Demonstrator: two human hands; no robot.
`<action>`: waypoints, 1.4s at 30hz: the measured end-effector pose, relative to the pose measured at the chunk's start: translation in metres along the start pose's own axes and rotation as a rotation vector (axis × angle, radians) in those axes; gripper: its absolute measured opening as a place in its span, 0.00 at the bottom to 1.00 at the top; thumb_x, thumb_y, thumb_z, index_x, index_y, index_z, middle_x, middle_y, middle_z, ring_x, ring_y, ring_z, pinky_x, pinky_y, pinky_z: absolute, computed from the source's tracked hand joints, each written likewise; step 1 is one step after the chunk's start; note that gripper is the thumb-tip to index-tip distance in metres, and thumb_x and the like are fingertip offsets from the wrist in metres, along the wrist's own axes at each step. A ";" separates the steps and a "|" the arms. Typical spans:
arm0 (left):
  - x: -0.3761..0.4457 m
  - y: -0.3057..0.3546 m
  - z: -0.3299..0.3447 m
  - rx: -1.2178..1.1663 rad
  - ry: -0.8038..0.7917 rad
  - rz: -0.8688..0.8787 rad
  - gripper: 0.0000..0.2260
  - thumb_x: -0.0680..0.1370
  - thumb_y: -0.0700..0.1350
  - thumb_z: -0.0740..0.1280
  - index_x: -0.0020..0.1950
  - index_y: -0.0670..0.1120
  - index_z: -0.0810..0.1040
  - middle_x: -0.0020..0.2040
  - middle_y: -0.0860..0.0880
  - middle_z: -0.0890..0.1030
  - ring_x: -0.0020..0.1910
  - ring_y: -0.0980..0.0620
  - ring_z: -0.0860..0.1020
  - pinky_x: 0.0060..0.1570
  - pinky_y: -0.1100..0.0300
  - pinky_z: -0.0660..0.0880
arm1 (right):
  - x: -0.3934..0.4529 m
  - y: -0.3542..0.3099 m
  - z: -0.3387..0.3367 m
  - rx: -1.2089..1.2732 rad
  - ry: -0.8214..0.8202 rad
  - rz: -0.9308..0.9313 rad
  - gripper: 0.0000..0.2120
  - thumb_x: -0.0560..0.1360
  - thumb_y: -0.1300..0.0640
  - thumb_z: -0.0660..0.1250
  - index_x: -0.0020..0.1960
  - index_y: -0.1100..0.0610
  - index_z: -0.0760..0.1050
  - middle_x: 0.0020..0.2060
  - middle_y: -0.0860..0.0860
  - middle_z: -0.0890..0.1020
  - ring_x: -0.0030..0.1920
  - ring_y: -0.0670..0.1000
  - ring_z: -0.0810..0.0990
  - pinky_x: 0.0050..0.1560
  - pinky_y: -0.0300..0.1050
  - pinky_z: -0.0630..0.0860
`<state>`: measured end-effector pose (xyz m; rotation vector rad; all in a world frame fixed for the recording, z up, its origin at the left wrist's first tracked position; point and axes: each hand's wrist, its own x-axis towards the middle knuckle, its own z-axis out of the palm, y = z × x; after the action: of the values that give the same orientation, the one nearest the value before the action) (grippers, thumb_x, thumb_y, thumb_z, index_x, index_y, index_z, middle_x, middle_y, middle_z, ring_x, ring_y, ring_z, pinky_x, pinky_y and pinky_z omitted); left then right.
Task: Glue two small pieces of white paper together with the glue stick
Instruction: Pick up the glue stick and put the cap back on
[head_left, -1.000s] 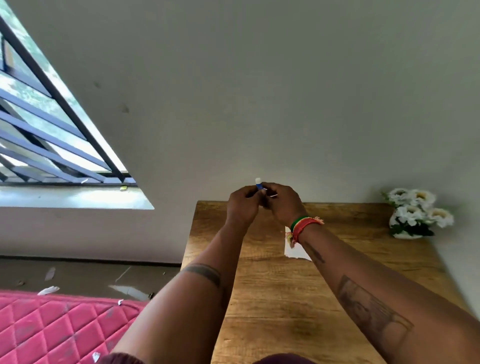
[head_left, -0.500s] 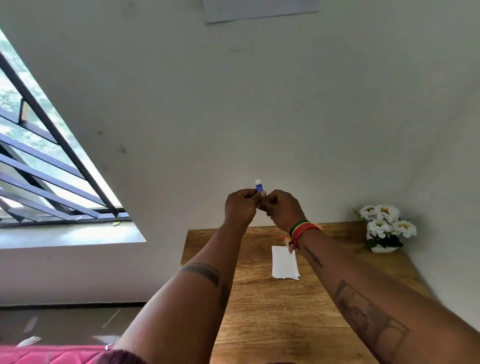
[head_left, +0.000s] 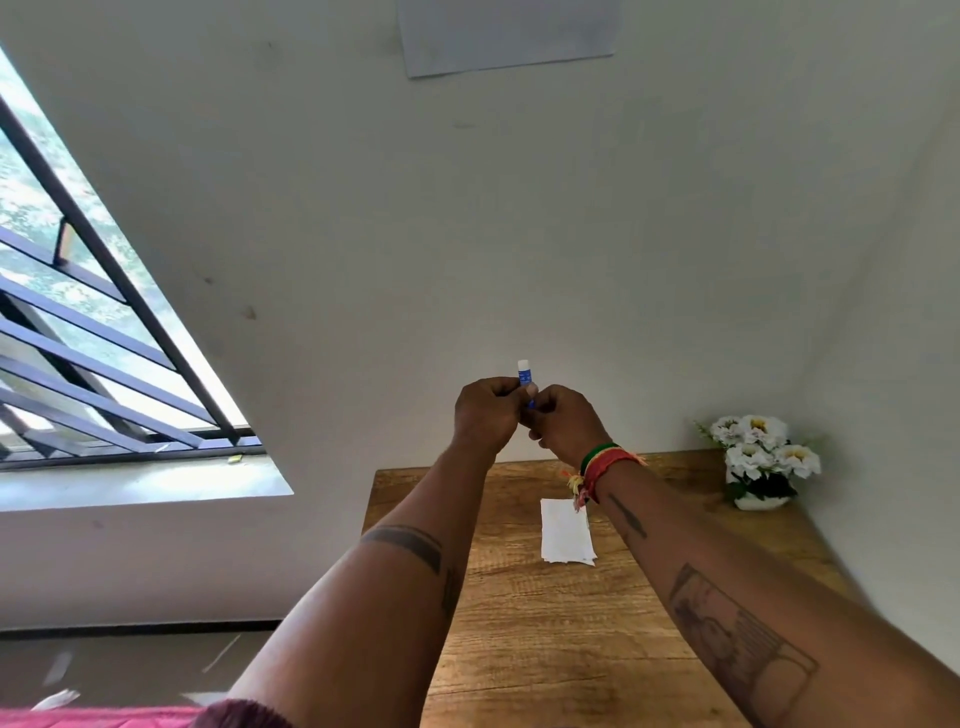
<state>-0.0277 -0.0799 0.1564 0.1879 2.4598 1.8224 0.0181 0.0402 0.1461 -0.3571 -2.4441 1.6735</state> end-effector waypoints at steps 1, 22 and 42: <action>0.000 0.000 0.000 0.004 0.004 -0.001 0.09 0.76 0.50 0.75 0.54 0.49 0.87 0.44 0.58 0.84 0.45 0.61 0.80 0.42 0.64 0.73 | -0.001 0.000 -0.001 0.031 -0.030 0.002 0.04 0.78 0.53 0.71 0.48 0.52 0.77 0.42 0.51 0.84 0.39 0.51 0.83 0.43 0.48 0.80; -0.008 -0.010 -0.003 0.077 0.000 0.029 0.09 0.77 0.50 0.74 0.55 0.49 0.87 0.46 0.55 0.84 0.46 0.58 0.81 0.46 0.62 0.74 | -0.008 0.006 0.001 -0.065 -0.035 0.008 0.07 0.77 0.51 0.72 0.45 0.53 0.79 0.39 0.50 0.84 0.36 0.49 0.83 0.38 0.42 0.73; -0.019 -0.067 -0.039 0.204 0.076 -0.084 0.10 0.77 0.51 0.74 0.55 0.47 0.87 0.49 0.50 0.86 0.44 0.55 0.79 0.41 0.62 0.73 | -0.006 0.033 0.039 -0.128 -0.229 0.021 0.15 0.74 0.57 0.75 0.60 0.53 0.78 0.45 0.52 0.85 0.42 0.51 0.83 0.50 0.48 0.79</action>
<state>-0.0177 -0.1387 0.1030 0.0261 2.6601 1.5737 0.0167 0.0150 0.1008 -0.2181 -2.7296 1.6536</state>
